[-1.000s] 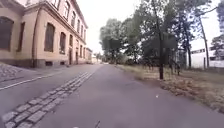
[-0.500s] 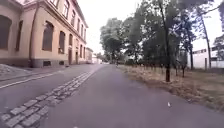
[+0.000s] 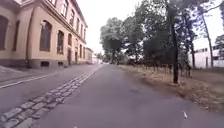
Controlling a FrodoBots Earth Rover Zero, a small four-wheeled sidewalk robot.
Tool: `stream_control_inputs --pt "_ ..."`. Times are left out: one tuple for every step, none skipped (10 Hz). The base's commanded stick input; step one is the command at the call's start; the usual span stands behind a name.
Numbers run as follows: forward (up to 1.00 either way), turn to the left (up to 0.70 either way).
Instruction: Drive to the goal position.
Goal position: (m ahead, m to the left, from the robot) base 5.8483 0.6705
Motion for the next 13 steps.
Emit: stream_control_inputs --pt "0.85 -0.19" --pt "0.85 -0.32" --pt "0.85 -0.18" --pt "0.85 0.01" --pt "0.85 0.01" --pt "0.85 0.01" --pt "0.85 0.01" --pt "0.85 0.01" --pt "0.85 0.01" --pt "0.85 0.01" --pt "0.85 0.01" --pt "0.85 0.01" --pt "0.85 0.01"
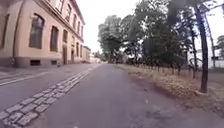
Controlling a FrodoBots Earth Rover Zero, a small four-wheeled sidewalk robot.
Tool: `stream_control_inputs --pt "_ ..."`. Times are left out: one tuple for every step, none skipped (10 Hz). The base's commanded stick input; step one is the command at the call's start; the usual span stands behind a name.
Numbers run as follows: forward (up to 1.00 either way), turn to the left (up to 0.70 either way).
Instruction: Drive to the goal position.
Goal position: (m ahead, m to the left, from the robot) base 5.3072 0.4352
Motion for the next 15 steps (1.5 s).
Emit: stream_control_inputs --pt "0.85 0.01" --pt "0.85 0.01" --pt "0.85 0.01" --pt "0.85 0.01" --pt "0.85 0.01" --pt "0.85 0.01" --pt "0.85 0.01" --pt "0.85 0.01" --pt "0.85 0.01" --pt "0.85 0.01" --pt "0.85 0.01" --pt "0.85 0.01" --pt "0.85 0.01" --pt "0.85 0.01" --pt "0.85 0.01"
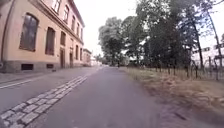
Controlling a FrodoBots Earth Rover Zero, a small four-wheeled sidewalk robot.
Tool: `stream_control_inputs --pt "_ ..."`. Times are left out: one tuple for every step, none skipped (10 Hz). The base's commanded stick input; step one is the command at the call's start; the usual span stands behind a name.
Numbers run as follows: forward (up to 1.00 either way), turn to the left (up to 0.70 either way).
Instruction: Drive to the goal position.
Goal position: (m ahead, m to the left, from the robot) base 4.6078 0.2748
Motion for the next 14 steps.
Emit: stream_control_inputs --pt "0.85 0.01" --pt "0.85 0.01" --pt "0.85 0.01" --pt "0.85 0.01" --pt "0.85 0.01" --pt "0.85 0.01" --pt "0.85 0.01" --pt "0.85 0.01" --pt "0.85 0.01" --pt "0.85 0.01" --pt "0.85 -0.21" --pt "0.85 -0.33" --pt "0.85 -0.19" --pt "0.85 0.01"
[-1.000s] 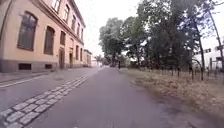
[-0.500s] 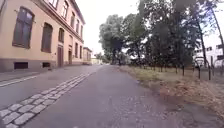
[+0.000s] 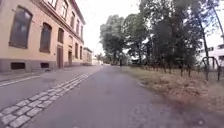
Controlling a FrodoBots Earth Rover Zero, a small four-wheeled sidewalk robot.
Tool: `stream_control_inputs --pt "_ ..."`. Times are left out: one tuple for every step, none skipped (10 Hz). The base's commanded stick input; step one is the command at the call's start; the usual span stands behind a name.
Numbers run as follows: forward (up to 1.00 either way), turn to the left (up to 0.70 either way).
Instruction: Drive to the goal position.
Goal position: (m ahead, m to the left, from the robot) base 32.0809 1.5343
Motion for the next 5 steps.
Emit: stream_control_inputs --pt "0.85 0.01" --pt "0.85 0.01" --pt "0.85 0.01" --pt "0.85 0.01" --pt "0.85 0.01"
